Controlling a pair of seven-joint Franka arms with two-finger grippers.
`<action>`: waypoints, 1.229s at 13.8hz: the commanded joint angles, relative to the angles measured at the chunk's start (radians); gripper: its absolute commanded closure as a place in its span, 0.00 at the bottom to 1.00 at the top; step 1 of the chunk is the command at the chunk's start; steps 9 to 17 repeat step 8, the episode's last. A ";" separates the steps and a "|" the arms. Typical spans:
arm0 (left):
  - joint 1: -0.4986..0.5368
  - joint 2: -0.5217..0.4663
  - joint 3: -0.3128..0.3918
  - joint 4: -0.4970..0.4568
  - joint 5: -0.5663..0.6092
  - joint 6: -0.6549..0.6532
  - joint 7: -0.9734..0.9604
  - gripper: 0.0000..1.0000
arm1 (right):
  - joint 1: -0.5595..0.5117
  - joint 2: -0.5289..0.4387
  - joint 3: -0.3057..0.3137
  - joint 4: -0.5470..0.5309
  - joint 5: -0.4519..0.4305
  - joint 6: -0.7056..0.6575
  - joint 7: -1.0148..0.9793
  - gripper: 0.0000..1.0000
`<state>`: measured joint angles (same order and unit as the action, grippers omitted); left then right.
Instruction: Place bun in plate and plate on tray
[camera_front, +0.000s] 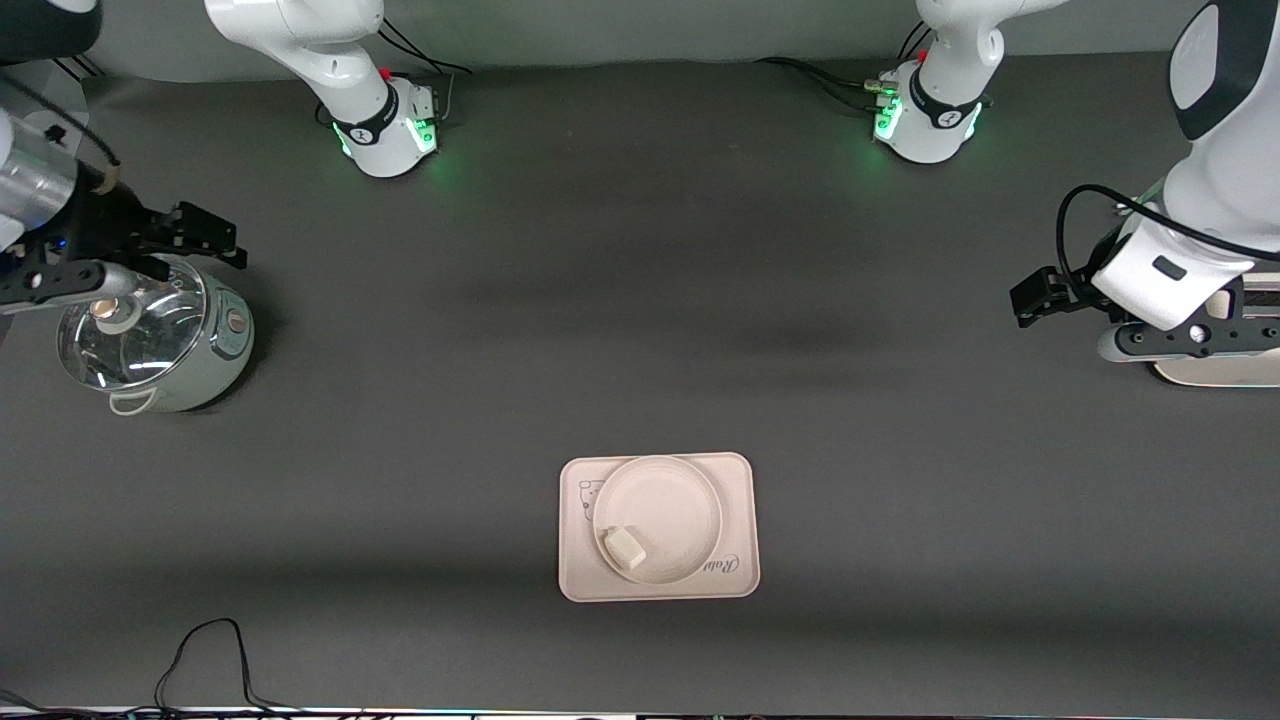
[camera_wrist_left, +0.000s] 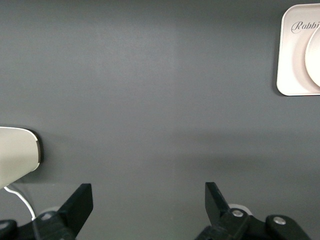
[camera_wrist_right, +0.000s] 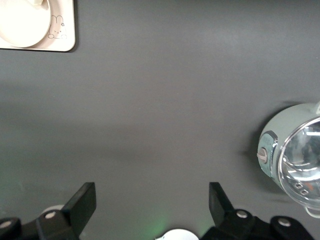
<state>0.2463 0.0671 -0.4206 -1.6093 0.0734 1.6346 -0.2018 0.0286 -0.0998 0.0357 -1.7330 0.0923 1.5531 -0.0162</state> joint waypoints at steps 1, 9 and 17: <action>0.001 0.000 0.003 0.025 0.000 -0.024 0.015 0.00 | 0.007 -0.063 0.009 -0.103 -0.031 0.065 0.021 0.00; 0.002 0.005 0.005 0.039 -0.001 -0.024 0.016 0.00 | -0.003 -0.051 -0.007 -0.076 -0.032 0.036 0.018 0.00; 0.002 0.005 0.005 0.039 -0.001 -0.024 0.016 0.00 | -0.003 -0.051 -0.007 -0.076 -0.032 0.036 0.018 0.00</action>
